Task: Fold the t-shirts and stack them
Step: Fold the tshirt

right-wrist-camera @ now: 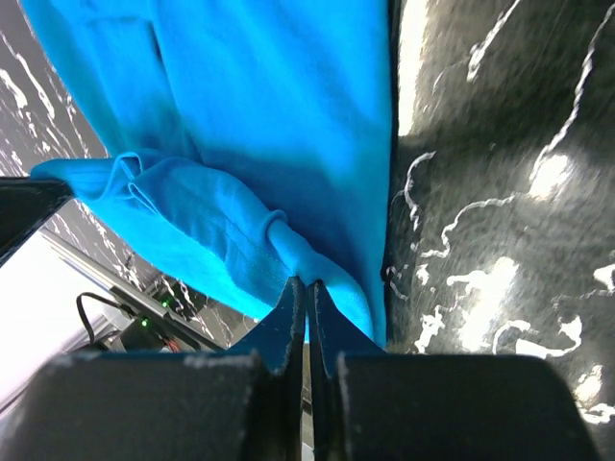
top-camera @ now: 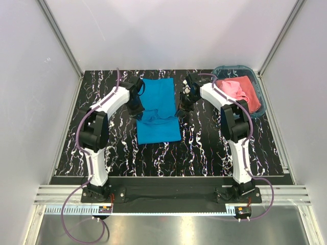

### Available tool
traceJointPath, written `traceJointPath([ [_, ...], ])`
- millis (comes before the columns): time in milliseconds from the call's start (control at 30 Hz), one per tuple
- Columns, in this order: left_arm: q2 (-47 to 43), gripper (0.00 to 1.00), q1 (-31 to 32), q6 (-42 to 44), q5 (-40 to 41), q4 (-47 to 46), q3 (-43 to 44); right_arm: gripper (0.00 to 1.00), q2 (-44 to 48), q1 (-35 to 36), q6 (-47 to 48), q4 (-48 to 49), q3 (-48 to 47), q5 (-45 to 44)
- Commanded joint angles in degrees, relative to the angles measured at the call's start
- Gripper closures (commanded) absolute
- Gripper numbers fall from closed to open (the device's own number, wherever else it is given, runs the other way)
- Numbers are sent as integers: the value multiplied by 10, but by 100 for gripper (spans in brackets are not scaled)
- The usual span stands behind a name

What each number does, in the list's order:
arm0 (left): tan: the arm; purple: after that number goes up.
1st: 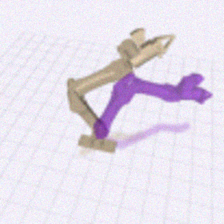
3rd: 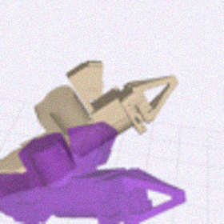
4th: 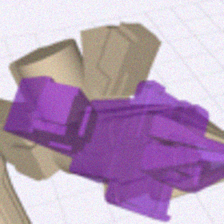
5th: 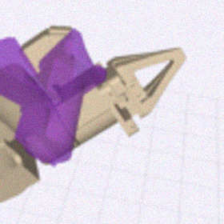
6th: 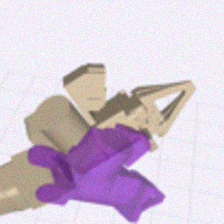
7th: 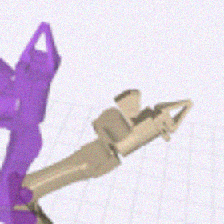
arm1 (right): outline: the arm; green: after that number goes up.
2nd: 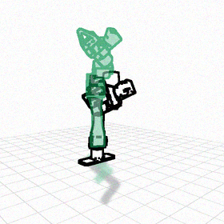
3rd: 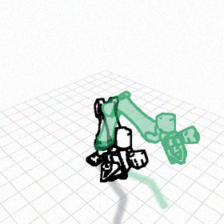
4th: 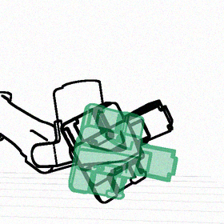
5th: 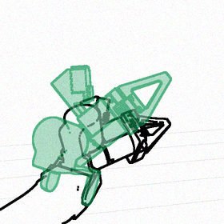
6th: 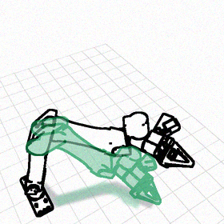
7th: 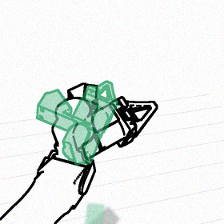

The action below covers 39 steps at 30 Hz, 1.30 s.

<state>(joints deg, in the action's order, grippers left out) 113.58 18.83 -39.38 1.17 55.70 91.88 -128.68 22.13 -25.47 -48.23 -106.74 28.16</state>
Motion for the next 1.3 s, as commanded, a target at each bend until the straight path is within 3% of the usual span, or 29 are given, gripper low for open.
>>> traceJointPath([
  [0,16,99,-9,11,-20,-7,45,100,-16,-9,9,-9,-43,16],
  [200,50,86,-21,16,-13,-1,77,91,-67,-19,10,-26,-109,20],
  [267,60,77,-34,16,-13,-3,82,83,-85,-28,10,-27,-143,17],
  [300,63,73,-39,17,-13,-2,94,73,-97,-31,4,-25,-154,17],
  [400,68,56,-57,25,36,4,131,67,-135,-51,-20,-13,-218,37],
  [433,70,51,-70,28,34,10,147,61,-147,-54,-22,-40,-270,36],
  [533,47,45,-71,40,32,30,196,57,-167,-58,2,-125,-347,16],
  [600,19,36,-61,50,29,17,163,52,-113,-53,24,-129,-311,-3],
  [667,-40,37,-46,50,-12,-15,104,47,-58,-50,34,-82,-197,-24],
  [700,-63,39,-35,41,-45,-62,29,47,-10,-48,37,-62,-124,-21],
  [800,-125,49,-20,12,-117,-155,-101,50,37,-41,25,-8,-50,23],
  [900,-140,56,-10,-16,-150,-230,-180,66,43,-17,15,30,3,43],
  [1067,-88,62,-14,3,-142,-235,-163,78,18,-9,-15,93,12,76],
  [1133,-70,63,-22,11,-137,-237,-148,86,-17,-9,-18,92,-24,83],
  [1267,-43,63,-42,19,-138,-235,-129,89,-89,-13,-20,79,-96,81],
])
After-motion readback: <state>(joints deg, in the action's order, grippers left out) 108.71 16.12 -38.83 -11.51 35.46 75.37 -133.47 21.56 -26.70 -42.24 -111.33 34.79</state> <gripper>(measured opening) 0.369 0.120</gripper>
